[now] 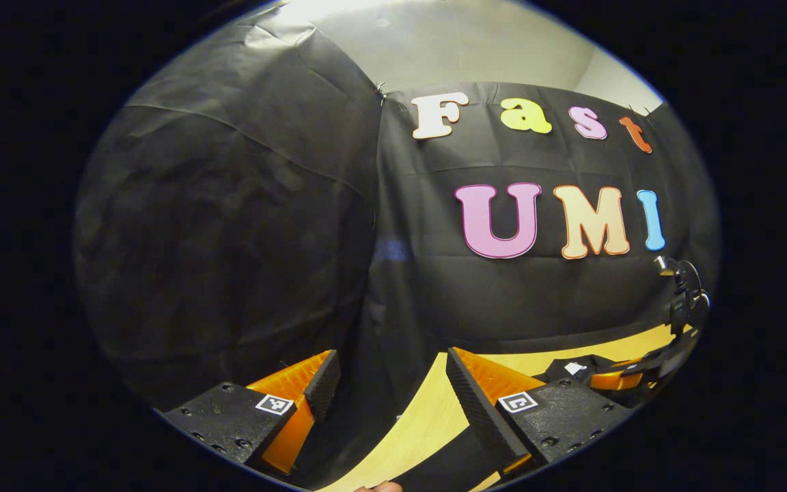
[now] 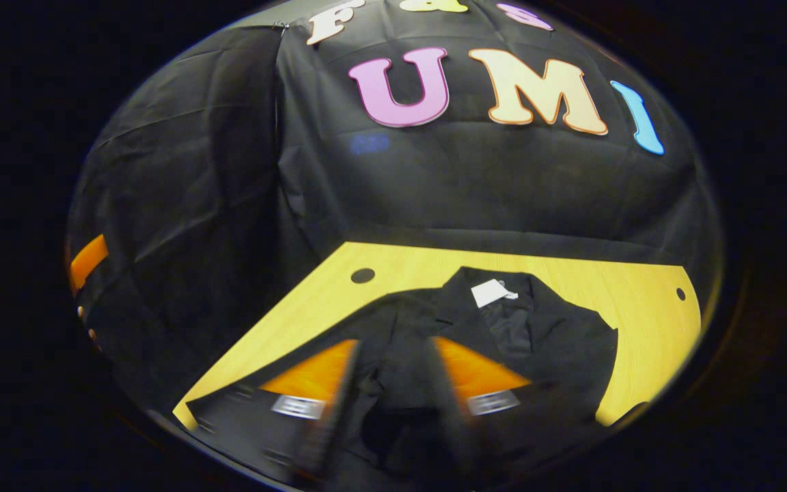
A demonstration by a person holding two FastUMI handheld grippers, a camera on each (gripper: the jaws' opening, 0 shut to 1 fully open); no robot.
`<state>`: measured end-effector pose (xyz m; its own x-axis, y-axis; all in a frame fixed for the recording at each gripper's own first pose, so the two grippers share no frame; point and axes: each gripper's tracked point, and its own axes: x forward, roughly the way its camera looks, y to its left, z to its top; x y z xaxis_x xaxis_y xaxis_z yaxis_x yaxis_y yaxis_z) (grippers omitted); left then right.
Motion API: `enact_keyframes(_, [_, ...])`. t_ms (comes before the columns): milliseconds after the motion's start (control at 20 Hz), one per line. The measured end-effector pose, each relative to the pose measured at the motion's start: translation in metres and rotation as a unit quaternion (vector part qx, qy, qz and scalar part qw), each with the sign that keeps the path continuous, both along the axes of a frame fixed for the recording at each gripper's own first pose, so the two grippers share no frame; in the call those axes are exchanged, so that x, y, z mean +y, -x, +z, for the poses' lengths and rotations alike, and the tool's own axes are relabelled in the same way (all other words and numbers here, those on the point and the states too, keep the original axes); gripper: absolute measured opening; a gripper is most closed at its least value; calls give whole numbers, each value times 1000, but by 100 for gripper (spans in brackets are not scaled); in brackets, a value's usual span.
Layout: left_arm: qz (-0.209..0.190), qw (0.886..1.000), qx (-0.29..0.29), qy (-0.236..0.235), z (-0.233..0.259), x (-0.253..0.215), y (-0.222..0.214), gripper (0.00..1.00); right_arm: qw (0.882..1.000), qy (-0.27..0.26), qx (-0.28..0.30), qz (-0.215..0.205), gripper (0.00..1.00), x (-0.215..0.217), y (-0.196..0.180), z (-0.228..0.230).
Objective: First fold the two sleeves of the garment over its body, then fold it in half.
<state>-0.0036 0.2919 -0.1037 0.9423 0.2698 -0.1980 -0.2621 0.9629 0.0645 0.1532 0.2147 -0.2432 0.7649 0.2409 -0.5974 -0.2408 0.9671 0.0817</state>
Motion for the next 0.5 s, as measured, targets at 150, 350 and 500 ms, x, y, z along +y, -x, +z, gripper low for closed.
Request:
enact_keyframes(150, [7, 1000, -5, -4, 0, -5, 5, 95, 993, 12, -119, 0, 98, -14, -2, 52])
enact_keyframes(350, [-5, 1000, -4, -16, 1, -27, 20, 95, 974, 10, -224, -17, 96, -43, 43, 125])
enact_keyframes(500, [-6, 1000, 20, -19, -16, -37, 39, 94, 969, 11, -247, -27, 96, -74, 81, 145])
